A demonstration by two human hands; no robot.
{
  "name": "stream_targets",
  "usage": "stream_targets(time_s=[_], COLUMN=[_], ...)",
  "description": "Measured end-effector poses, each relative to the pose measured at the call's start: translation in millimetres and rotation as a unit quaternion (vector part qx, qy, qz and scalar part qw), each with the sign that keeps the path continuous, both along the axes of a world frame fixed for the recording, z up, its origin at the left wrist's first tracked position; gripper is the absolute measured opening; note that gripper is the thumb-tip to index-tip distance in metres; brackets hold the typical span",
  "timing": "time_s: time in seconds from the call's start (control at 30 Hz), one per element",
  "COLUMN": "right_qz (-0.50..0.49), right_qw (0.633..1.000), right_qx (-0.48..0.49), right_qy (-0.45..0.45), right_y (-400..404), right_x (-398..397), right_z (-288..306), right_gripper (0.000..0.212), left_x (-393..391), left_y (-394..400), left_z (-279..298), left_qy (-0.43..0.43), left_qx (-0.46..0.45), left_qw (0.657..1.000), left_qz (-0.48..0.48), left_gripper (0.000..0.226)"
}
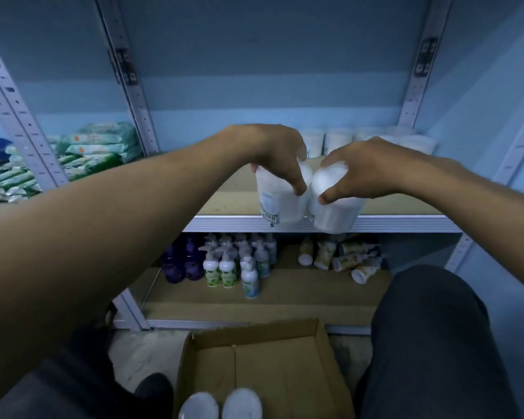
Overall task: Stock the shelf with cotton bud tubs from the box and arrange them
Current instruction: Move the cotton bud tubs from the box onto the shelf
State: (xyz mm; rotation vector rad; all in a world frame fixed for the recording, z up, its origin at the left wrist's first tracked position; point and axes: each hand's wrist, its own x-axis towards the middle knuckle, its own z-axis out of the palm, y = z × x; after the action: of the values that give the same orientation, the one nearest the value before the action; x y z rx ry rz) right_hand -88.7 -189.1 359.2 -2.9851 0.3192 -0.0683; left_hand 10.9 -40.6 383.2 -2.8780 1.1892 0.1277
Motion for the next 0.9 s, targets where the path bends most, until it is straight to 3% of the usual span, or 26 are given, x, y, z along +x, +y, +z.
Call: stream_targets(time_s=[0.27, 0.77, 0.9], right_qz=[-0.007, -0.037, -0.035], right_qw=[1.000, 0.997, 0.998], right_qx=[-0.010, 0.012, 0.018], right_qy=[0.019, 0.069, 0.057], right_y=[-37.6, -76.8, -84.6], right_x=[28.4, 69.4, 70.5], right_z=[5.9, -19.0, -21.6], right_gripper=[0.083, 0.092, 0.084], left_x=[32.0, 71.9, 75.4], left_y=[-42.4, -87.8, -93.8], left_z=[-1.3, -27.1, -33.1], left_qy=[0.046, 0.081, 0.073], left_qx=[-0.005, 0.031, 0.053], left_qw=[0.999, 0.996, 0.996], left_qz=[-0.009, -0.021, -0.028], left_gripper=[0.075, 0.080, 0.076])
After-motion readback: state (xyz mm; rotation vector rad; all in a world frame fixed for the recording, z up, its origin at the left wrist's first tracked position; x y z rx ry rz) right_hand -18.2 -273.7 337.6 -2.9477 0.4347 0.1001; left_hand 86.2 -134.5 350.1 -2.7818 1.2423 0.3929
